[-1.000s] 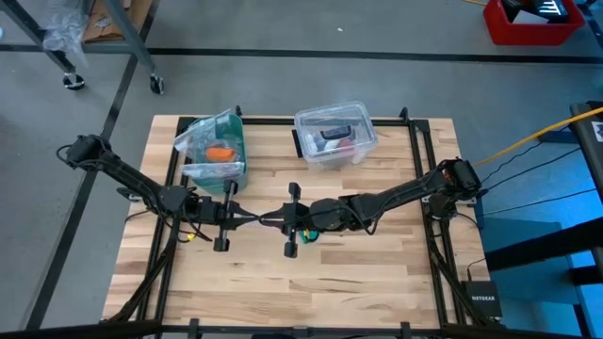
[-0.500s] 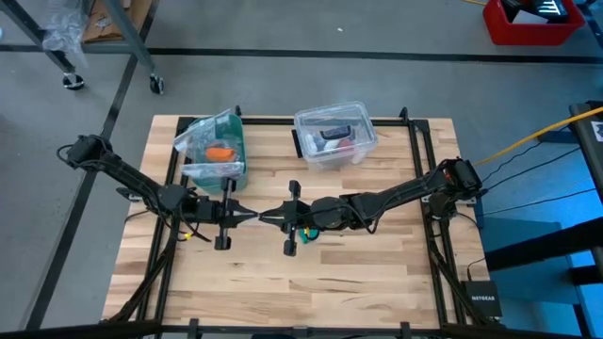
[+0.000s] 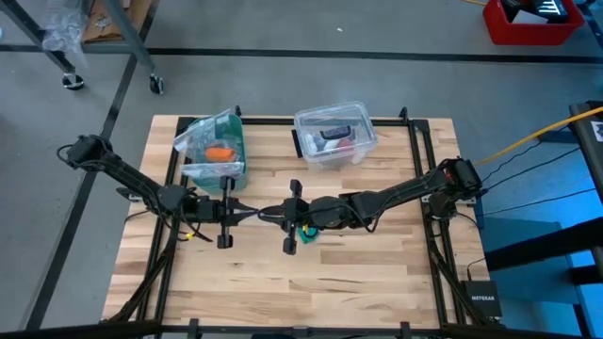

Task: Roll bandage
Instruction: Open the transparent zip bag

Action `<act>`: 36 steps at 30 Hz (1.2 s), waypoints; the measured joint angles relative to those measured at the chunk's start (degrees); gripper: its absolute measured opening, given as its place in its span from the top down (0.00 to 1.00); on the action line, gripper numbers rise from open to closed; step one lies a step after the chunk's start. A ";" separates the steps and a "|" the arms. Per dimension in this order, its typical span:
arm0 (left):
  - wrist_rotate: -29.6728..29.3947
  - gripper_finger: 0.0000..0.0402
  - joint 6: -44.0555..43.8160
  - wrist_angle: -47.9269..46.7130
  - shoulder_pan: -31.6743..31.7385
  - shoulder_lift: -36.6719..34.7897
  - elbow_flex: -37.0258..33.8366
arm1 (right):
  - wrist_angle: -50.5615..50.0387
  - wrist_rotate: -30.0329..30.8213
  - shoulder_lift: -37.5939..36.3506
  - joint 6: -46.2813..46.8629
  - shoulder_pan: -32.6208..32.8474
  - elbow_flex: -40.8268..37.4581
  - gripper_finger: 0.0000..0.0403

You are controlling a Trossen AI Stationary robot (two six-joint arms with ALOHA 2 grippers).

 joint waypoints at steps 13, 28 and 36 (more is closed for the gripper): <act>-1.69 1.00 0.00 0.00 0.02 0.00 0.00 | -4.28 -0.86 0.03 4.09 0.04 -0.09 0.94; -2.05 1.00 0.01 0.00 0.07 -0.09 0.02 | -14.82 -1.12 0.12 11.76 0.13 -0.15 0.94; -1.83 1.00 0.02 0.00 0.04 -0.13 0.04 | -17.55 -4.62 0.19 12.25 0.13 -0.20 0.94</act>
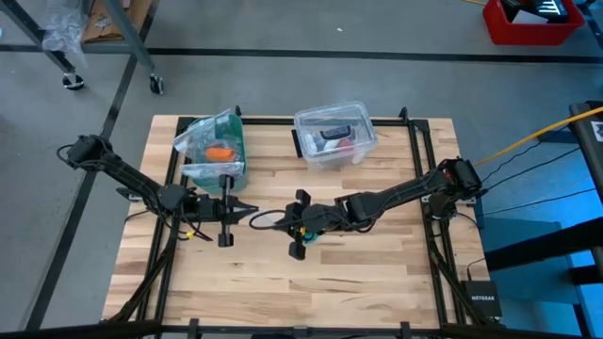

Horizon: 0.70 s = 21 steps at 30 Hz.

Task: Roll bandage
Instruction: Open the transparent zip bag

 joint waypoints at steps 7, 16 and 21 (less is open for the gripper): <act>0.10 1.00 1.01 -0.07 0.00 0.00 0.00 | -4.86 -1.69 0.00 2.68 -0.02 0.02 0.94; 0.12 1.00 0.99 -0.10 0.00 -0.02 0.09 | -6.01 -3.04 0.00 2.76 -0.02 0.00 0.94; 0.13 1.00 0.33 -0.39 -0.02 -0.12 0.13 | -4.20 -3.22 0.11 2.76 -0.02 -0.14 0.93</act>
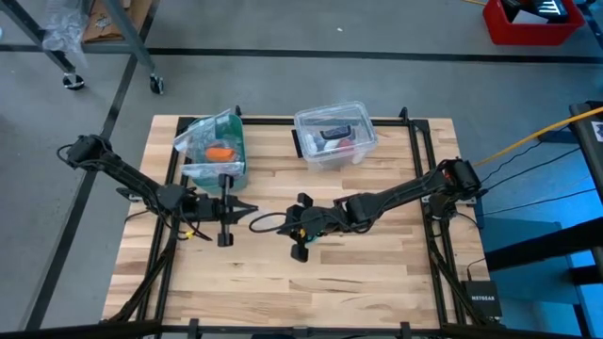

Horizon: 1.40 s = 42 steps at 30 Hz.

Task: Roll bandage
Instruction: Open the transparent zip bag

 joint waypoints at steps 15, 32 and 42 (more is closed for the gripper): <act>-0.02 1.00 -0.63 -4.44 -3.63 -0.12 0.20 | 6.38 2.68 0.17 -0.67 -0.80 -0.12 0.56; 0.03 1.00 -2.54 -7.07 -8.25 0.03 0.03 | 10.48 2.41 0.04 -2.12 -0.81 0.03 0.52; 0.02 1.00 -1.68 -4.95 -8.22 0.08 -0.02 | 13.03 3.17 -0.09 -2.14 -0.81 0.12 0.52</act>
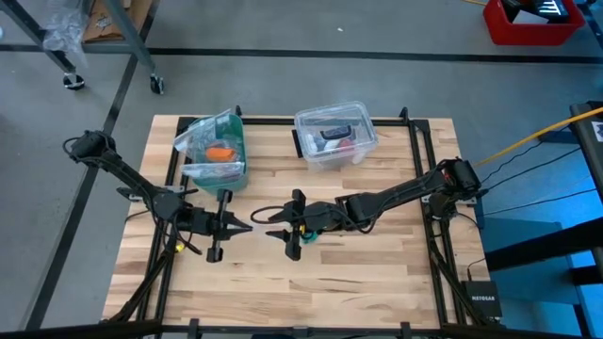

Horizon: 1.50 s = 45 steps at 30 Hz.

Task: Roll bandage
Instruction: Open the transparent zip bag

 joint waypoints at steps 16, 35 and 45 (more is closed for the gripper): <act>-0.01 1.00 1.11 -0.04 0.00 0.02 -0.02 | 0.59 -4.15 -0.02 0.02 0.00 0.02 0.52; 1.37 1.00 0.84 0.65 0.00 0.02 -0.02 | 0.66 1.05 -0.02 0.07 0.00 0.02 0.52; 1.53 1.00 1.42 2.92 0.00 0.04 -0.04 | 2.57 1.40 -0.02 0.07 0.00 0.02 0.52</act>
